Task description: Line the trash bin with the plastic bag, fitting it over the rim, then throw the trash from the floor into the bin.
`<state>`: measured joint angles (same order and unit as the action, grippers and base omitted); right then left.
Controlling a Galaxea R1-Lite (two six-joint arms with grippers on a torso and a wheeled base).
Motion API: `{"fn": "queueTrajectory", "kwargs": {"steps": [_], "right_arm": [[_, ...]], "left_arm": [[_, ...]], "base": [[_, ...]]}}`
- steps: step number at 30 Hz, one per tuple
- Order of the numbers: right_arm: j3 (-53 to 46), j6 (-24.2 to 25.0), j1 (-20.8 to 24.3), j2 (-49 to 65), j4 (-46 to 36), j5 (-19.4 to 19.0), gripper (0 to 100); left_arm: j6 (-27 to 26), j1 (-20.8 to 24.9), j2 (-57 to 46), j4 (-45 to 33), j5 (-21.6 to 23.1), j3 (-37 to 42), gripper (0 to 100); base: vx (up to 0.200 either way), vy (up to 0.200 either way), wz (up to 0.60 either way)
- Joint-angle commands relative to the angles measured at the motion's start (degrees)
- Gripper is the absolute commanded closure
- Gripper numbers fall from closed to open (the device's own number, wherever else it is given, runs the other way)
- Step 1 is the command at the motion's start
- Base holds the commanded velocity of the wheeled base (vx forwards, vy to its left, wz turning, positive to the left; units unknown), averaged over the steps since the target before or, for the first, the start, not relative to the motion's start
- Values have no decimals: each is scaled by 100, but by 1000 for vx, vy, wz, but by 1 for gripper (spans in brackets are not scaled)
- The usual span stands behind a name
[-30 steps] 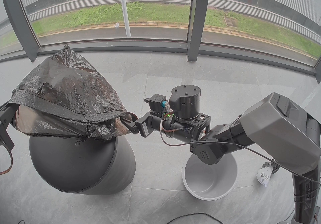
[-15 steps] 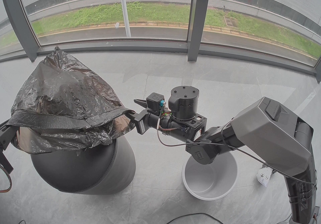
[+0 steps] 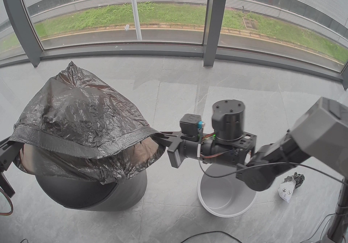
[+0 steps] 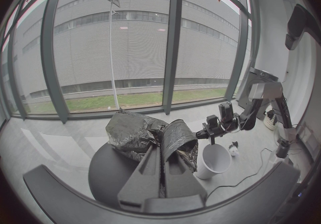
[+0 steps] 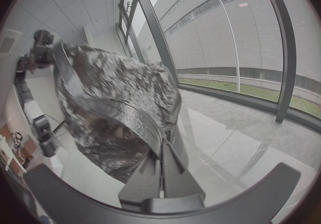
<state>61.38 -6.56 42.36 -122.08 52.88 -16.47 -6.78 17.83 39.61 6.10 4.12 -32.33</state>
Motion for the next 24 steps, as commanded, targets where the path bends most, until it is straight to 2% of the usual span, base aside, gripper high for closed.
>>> {"fn": "queueTrajectory", "kwargs": {"steps": [1,3,5,7,9,10,13,14,19,24], "right_arm": [[-1647,278,-141,2232,-516,-629,100],[-1875,462,-141,2645,-903,-814,100],[-2077,577,-123,2856,-999,-840,100],[-2385,700,-105,3067,-964,-832,100],[-2570,717,-105,3199,-929,-796,100],[-2763,726,-176,3410,-911,-770,100],[-3088,779,-404,3805,-973,-700,100],[-3369,858,-501,3981,-973,-621,100],[-4187,1201,-545,4368,-903,-515,100],[-3932,1218,-545,4201,-903,-498,100]], "left_arm": [[1,396,724,-82,669,7,100],[159,475,979,-12,713,-28,100],[546,493,1181,41,774,-37,100],[1302,563,1515,138,1108,-37,100],[1741,616,1787,269,1390,-45,100],[2260,634,2121,577,1706,-37,100],[3139,660,2499,1175,2137,7,100],[3605,713,2596,1421,2348,25,100],[4949,757,2649,1799,2647,-54,100],[5107,739,2763,1790,3060,-1,100]], "base": [[0,0,0],[0,0,0],[0,0,0],[0,0,0],[0,0,0],[0,0,0],[0,0,0],[0,0,0],[0,0,0],[0,-160,0]]}}
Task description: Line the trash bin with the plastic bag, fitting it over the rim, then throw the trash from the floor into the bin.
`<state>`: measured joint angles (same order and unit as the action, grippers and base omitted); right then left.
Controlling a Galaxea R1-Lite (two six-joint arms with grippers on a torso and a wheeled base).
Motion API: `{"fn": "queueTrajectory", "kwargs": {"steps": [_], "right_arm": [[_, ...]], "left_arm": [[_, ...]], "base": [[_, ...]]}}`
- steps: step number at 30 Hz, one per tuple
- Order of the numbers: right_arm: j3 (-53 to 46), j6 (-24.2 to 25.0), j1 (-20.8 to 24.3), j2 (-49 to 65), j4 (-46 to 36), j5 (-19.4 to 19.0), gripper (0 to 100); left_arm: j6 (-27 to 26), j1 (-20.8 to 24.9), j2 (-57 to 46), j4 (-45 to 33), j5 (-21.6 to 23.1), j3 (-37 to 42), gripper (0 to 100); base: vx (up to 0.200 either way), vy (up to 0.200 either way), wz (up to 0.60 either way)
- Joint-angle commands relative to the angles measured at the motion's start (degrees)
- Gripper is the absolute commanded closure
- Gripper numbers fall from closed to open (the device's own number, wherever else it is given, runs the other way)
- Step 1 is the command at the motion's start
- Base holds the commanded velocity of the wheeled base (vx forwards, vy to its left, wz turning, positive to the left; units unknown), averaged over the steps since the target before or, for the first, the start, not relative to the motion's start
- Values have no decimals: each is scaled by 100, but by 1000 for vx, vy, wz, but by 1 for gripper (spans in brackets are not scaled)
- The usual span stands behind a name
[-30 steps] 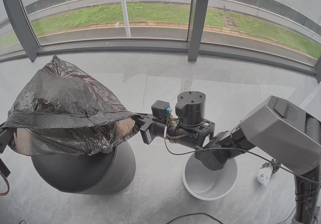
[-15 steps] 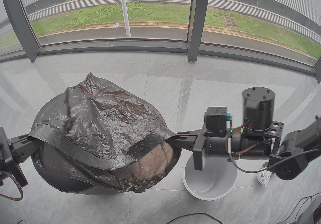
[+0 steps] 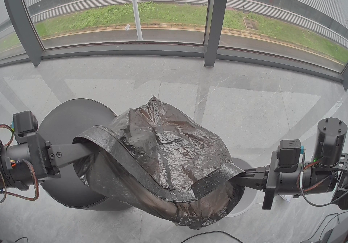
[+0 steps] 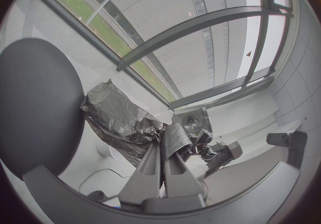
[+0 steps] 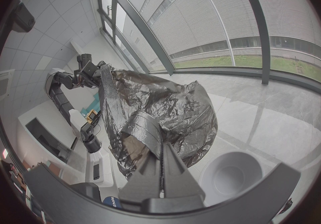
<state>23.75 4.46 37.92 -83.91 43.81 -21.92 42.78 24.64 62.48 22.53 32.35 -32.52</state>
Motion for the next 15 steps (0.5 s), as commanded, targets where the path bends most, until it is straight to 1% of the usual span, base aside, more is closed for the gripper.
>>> {"fn": "queueTrajectory", "kwargs": {"steps": [1,7,12,14,15], "right_arm": [[-98,108,-101,322,4,56,100],[77,108,-92,155,4,56,100],[86,108,-84,147,4,56,100],[86,108,-75,129,4,56,100],[95,108,-75,103,4,56,100]], "left_arm": [[152,94,511,147,245,18,100],[134,164,634,147,263,-8,100],[126,445,643,138,254,80,100],[126,472,643,147,245,124,100],[134,472,652,147,245,141,100]], "base": [[0,-200,0],[0,-200,0],[0,-200,0],[0,-200,0],[0,0,0]]}}
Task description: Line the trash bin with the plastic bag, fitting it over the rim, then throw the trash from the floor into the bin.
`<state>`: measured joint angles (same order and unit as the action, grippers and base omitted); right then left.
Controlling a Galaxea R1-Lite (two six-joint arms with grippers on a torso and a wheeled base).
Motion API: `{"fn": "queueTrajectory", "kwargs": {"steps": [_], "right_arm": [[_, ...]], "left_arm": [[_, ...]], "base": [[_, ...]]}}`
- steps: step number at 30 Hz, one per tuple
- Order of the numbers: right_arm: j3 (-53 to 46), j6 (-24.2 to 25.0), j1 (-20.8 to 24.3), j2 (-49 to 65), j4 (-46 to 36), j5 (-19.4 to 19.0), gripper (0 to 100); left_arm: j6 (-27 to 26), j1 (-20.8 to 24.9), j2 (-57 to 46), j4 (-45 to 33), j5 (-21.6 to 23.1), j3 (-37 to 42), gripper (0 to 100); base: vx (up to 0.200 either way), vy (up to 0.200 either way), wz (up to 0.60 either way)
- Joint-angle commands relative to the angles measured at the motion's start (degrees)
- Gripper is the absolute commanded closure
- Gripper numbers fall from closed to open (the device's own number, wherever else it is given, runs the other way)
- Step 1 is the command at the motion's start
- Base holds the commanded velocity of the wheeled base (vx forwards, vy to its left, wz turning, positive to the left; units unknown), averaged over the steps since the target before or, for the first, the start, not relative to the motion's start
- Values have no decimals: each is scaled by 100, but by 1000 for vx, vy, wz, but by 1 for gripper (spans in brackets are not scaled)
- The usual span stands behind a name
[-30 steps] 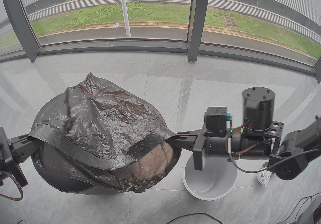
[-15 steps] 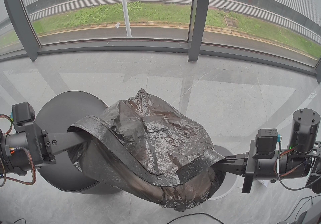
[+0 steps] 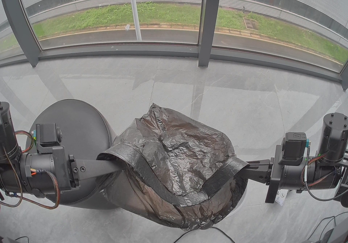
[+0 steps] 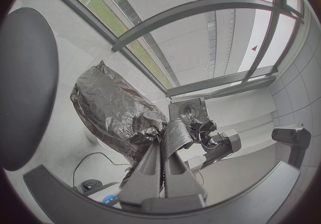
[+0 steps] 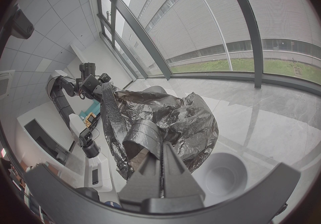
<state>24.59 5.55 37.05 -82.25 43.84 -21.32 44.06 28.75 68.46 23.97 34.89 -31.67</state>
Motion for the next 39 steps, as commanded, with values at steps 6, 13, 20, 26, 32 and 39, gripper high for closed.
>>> {"fn": "queueTrajectory", "kwargs": {"steps": [6,13,20,26,32,39], "right_arm": [[336,-10,48,-371,2,-12,100],[776,-27,66,-801,2,-12,100],[749,-19,66,-828,11,-4,100],[547,8,-13,-599,20,102,100],[72,8,-66,-98,20,172,100],[-341,131,-286,350,-16,225,100]], "left_arm": [[42,79,-17,-50,18,267,100],[42,184,-96,-50,27,495,100],[33,333,0,-50,27,548,100],[33,333,106,-50,27,548,100],[33,351,264,-41,53,548,100],[-29,527,695,38,62,328,100]], "base": [[-33,0,0],[-200,0,0],[-200,0,0],[-200,0,0],[-200,0,0],[0,0,0]]}}
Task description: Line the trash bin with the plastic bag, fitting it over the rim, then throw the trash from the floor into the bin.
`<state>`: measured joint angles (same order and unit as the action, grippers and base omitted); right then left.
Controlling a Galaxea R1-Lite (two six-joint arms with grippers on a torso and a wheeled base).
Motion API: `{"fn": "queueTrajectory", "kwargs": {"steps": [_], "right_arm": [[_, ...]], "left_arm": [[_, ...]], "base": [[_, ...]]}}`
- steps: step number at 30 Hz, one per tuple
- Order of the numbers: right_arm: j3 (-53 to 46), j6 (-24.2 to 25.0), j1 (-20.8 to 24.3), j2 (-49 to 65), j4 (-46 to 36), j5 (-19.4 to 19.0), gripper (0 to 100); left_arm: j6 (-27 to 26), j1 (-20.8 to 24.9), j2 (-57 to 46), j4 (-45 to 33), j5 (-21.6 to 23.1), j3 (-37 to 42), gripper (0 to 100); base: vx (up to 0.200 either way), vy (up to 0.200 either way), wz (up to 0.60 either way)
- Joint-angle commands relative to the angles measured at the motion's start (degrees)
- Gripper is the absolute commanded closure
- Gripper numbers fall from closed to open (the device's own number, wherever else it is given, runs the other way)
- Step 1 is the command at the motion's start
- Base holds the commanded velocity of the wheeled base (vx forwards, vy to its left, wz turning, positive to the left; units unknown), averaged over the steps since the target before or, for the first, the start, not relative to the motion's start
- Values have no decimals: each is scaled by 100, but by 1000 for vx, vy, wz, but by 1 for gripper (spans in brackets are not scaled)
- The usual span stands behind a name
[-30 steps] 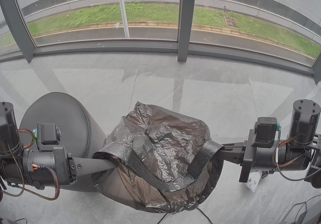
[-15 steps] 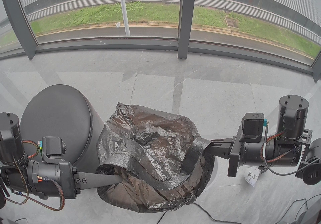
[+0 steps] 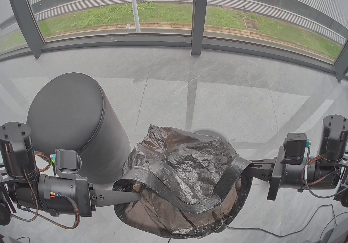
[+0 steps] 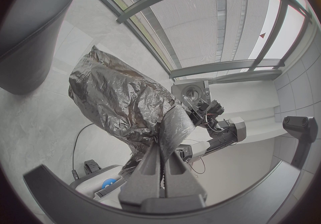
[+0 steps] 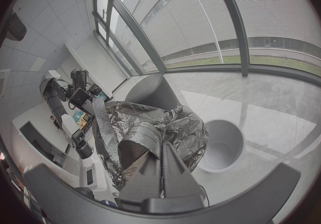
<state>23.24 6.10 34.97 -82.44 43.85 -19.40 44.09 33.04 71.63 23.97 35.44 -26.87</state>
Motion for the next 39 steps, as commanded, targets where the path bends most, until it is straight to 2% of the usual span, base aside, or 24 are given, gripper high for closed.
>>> {"fn": "queueTrajectory", "kwargs": {"steps": [1,2,3,7,9,10,11,12,14,15,22,27,28,30,34,39], "right_arm": [[-205,76,-79,369,-17,32,100],[-205,76,-79,369,-17,32,100],[-126,296,-87,326,-52,41,100],[208,577,-175,-26,-87,85,100],[225,586,-175,-44,-87,94,100],[445,682,-263,-246,-87,164,100],[454,682,-263,-255,-87,164,100],[568,779,-263,-307,-96,190,100],[559,832,-263,-290,-122,190,100],[542,911,-254,-255,-263,199,100],[700,1289,-254,-255,-869,296,100],[1254,1693,-175,-386,-1652,278,100],[1254,1693,-175,-386,-1652,278,100],[1719,2010,-122,-624,-2100,252,100],[2220,2475,-140,-1327,-2100,243,100],[2721,2686,-158,-1968,-2100,243,100]], "left_arm": [[-32,98,378,38,7,-152,100],[-32,98,378,38,7,-152,100],[-120,124,1081,302,130,-574,100],[-129,-34,2267,1057,411,-1057,100],[-129,-43,2320,1093,420,-1066,100],[-111,-157,3173,1752,446,-1356,100],[-103,-166,3225,1787,455,-1365,100],[3,-210,3920,2481,693,-1611,100],[143,-210,4131,2719,851,-1620,100],[460,-201,4438,3123,1062,-1541,100],[864,-298,5388,4450,1079,-1374,100],[1594,-324,5440,5065,1097,-882,100],[1594,-324,5440,5065,1097,-882,100],[1848,-333,5519,5320,1079,-618,100],[1901,-456,5792,5645,1044,-425,100],[1919,-641,5976,5865,1044,-398,100]], "base": [[0,0,0],[0,0,0],[0,0,0],[0,0,0],[0,0,0],[0,0,0],[0,0,0],[0,0,0],[0,0,0],[0,0,0],[0,0,0],[0,0,0],[0,0,0],[0,0,0],[0,0,0],[0,0,0]]}}
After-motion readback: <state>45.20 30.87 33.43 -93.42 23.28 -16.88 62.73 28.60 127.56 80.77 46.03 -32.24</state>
